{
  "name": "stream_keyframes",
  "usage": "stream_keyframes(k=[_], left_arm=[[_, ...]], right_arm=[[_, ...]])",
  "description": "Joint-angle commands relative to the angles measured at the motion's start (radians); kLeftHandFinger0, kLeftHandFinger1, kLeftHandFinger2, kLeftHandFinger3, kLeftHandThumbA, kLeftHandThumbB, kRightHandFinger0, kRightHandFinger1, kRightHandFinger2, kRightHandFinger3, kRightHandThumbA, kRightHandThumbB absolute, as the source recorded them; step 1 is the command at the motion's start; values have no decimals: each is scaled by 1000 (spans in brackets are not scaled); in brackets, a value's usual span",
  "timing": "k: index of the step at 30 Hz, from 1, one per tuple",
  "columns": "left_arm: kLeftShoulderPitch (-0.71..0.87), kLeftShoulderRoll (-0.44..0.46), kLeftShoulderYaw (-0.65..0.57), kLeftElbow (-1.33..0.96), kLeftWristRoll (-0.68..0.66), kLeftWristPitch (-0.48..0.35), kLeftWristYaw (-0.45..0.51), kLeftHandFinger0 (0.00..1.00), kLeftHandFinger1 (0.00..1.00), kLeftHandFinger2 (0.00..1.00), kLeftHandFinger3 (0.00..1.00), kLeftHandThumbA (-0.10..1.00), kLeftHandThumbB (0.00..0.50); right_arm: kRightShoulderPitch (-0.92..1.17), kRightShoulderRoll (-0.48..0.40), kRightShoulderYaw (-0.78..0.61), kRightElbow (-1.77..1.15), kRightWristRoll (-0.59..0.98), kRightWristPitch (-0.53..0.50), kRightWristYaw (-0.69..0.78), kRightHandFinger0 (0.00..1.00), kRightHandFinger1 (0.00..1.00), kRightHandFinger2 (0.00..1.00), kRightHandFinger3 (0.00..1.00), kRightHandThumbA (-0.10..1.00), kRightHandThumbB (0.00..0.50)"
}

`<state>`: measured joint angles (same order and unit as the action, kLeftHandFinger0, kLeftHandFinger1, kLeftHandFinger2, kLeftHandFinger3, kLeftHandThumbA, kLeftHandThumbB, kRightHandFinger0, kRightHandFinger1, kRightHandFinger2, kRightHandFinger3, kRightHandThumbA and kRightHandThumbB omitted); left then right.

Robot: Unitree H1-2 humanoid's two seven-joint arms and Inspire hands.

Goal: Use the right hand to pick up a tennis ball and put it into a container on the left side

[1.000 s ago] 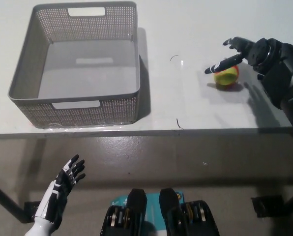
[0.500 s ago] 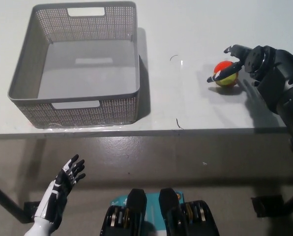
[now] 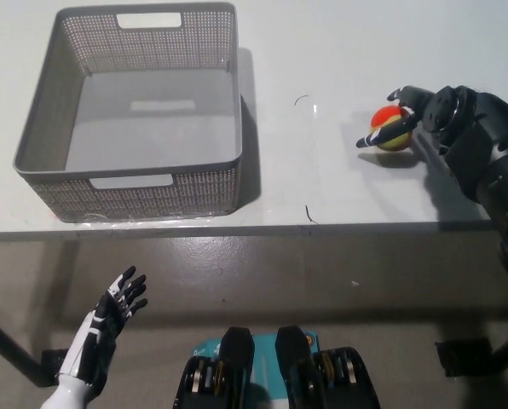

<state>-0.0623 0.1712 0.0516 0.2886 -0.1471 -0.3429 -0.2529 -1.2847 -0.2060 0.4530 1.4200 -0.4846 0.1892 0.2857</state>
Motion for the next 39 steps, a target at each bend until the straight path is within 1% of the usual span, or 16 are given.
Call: stream_keyframes(k=[1,13,19,20,21,22,25,26,27,28,30,33,34,37,38,39], left_arm=[[-16,22,9,-21,-15,-11,-5,1000,1000,1000,1000,1000,189],[-18,21,13,-31,-22,-6,-4,1000,1000,1000,1000,1000,201],[-23,20,15,-19,-15,-16,2,1000,1000,1000,1000,1000,185],[-24,19,15,-18,-20,-16,0,1000,1000,1000,1000,1000,193],[-24,19,15,-17,-19,-16,0,1000,1000,1000,1000,1000,195],[-24,20,16,-15,-19,-18,0,1000,1000,1000,1000,1000,199],[-24,21,16,-14,-14,-18,3,1000,1000,1000,1000,1000,206],[-24,21,16,-14,-15,-18,2,1000,1000,1000,1000,1000,205],[-22,19,17,-19,-22,-10,1,1000,1000,1000,1000,1000,205],[-22,20,17,-20,-22,-9,1,1000,1000,1000,1000,1000,203],[-22,21,17,-18,-27,-11,-3,1000,1000,1000,1000,1000,199],[-21,20,17,-21,-21,-13,1,1000,1000,1000,1000,1000,190],[-21,20,17,-21,-21,-13,1,1000,1000,1000,1000,1000,190],[-23,21,16,-15,-22,-14,-3,1000,1000,1000,1000,1000,196],[-23,22,16,-14,-22,-13,-4,1000,1000,1000,1000,1000,197],[-23,23,15,-14,-24,-14,-7,1000,1000,1000,1000,1000,193]], right_arm=[[-34,-1,-10,4,12,-4,-33,1000,1000,1000,1000,941,474],[-21,2,-13,11,18,-23,-59,1000,1000,1000,1000,923,465],[11,12,-53,5,37,-51,-289,953,1000,1000,1000,431,290],[28,15,-82,0,57,-86,-396,193,200,238,521,-59,196],[35,16,-96,-2,67,-106,-432,39,82,187,427,-92,209],[45,17,-112,-4,79,-134,-466,2,3,90,218,-100,191],[57,20,-147,-5,101,-160,-491,40,219,486,525,-100,163],[58,20,-149,-5,101,-162,-493,49,249,541,609,-100,161],[60,22,-157,-4,104,-165,-500,465,505,592,633,-100,176],[60,24,-161,-2,103,-165,-504,593,544,494,649,-100,178],[65,26,-180,-1,111,-186,-525,567,422,290,593,-100,187],[69,29,-199,0,116,-208,-550,470,321,222,624,-100,182],[69,30,-205,0,118,-211,-558,542,377,231,611,-100,187],[62,31,-229,-1,132,-229,-573,290,237,175,570,-100,199],[61,30,-242,-1,143,-252,-576,18,21,104,562,-100,207],[60,31,-261,-5,157,-281,-582,4,4,90,507,-100,209]])
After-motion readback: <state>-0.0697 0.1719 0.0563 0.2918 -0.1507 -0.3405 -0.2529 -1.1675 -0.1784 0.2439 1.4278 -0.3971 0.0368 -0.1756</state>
